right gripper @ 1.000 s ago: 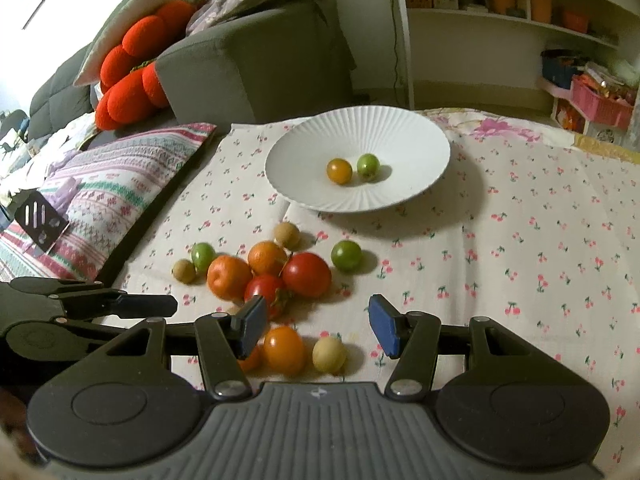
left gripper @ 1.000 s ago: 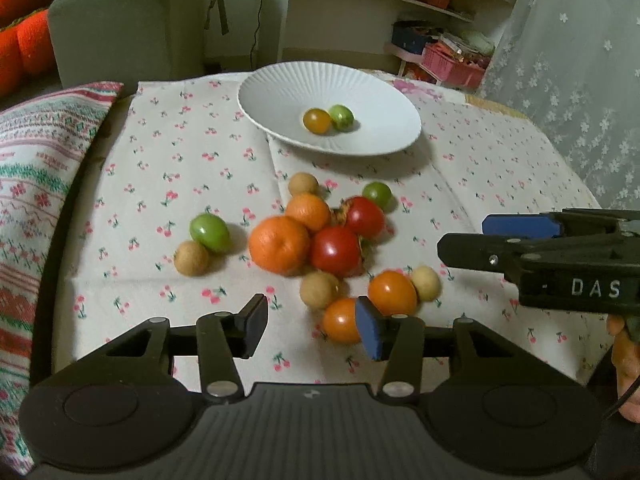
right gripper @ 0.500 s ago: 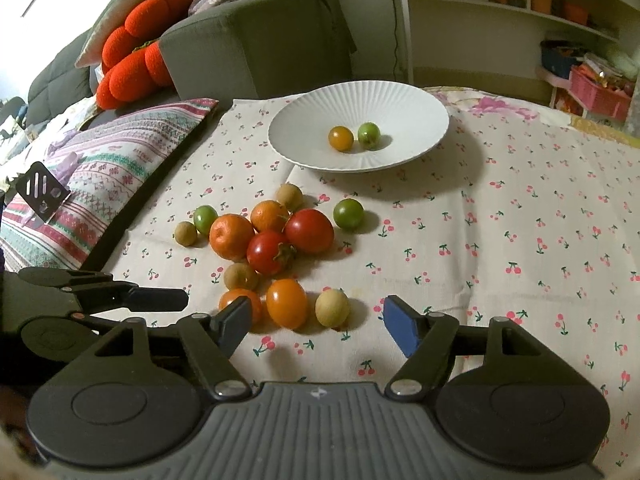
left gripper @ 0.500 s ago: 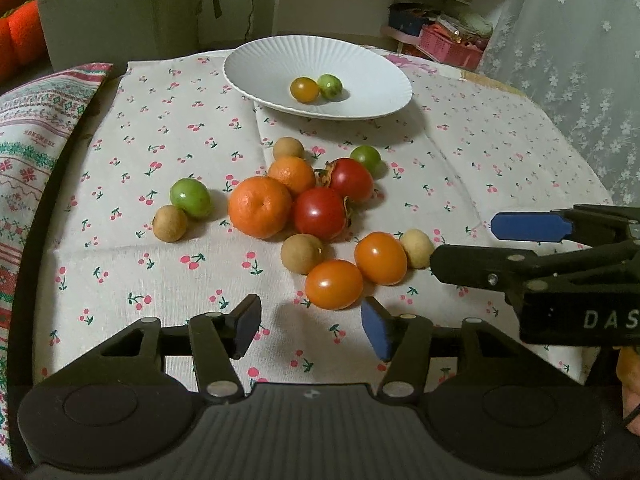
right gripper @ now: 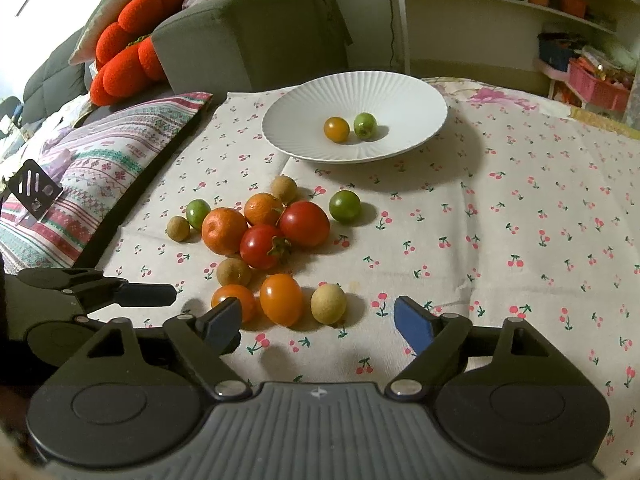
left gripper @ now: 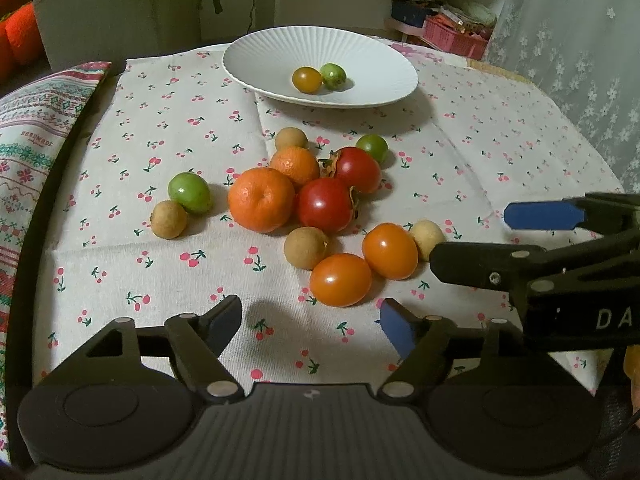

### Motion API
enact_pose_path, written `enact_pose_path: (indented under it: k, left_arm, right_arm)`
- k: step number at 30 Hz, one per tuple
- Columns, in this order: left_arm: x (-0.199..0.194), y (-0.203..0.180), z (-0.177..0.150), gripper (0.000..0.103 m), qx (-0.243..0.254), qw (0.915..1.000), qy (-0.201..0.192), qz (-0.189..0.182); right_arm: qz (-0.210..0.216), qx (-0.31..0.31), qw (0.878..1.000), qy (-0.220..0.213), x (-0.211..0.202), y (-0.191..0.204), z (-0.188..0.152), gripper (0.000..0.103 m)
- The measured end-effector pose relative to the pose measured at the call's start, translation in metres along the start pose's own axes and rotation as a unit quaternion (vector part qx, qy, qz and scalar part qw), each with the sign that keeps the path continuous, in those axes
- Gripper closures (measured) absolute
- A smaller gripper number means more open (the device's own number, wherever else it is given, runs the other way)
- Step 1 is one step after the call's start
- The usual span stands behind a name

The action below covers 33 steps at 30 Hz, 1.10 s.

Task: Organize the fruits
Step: 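Grasp an orange cherry tomato with each gripper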

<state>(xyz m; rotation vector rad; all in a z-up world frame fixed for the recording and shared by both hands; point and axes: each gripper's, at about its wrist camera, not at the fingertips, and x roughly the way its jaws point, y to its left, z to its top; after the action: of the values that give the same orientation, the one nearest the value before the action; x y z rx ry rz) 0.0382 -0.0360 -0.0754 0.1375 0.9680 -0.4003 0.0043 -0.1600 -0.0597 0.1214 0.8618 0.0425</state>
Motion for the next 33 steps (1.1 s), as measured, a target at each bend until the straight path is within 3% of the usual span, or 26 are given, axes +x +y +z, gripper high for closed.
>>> enact_pose_path:
  k: [8,13,15,17,19,27,33]
  left_arm:
    - [0.005,-0.003,-0.001,0.015,0.02,0.9998,-0.005,0.005]
    - [0.009,-0.008,-0.001,0.015,0.037,0.9992,-0.012,0.014]
    - [0.011,-0.008,-0.002,0.015,0.04,0.9989,-0.015,0.017]
    - [0.011,-0.009,-0.002,0.016,0.044,0.9986,-0.021,0.019]
    - [0.01,-0.01,-0.001,0.02,0.05,0.9982,-0.028,0.019]
    - [0.014,-0.017,0.0,0.049,0.068,0.9969,-0.039,0.011]
    - [0.013,-0.015,0.001,0.068,0.069,0.9968,-0.041,0.007]
  right_arm:
    - [0.006,-0.028,1.0,0.004,0.007,0.005,0.008,0.009]
    - [0.023,-0.027,0.999,0.011,0.014,0.007,0.012,0.009]
    - [0.034,-0.036,0.999,0.014,0.017,0.009,0.012,0.016]
    - [0.04,-0.043,0.998,0.021,0.021,0.012,0.012,0.037]
    - [0.045,-0.047,0.997,0.028,0.025,0.013,0.012,0.047]
    - [0.054,-0.066,0.996,0.029,0.031,0.02,0.014,0.054]
    - [0.041,-0.092,0.994,0.032,0.034,0.027,0.015,0.078]
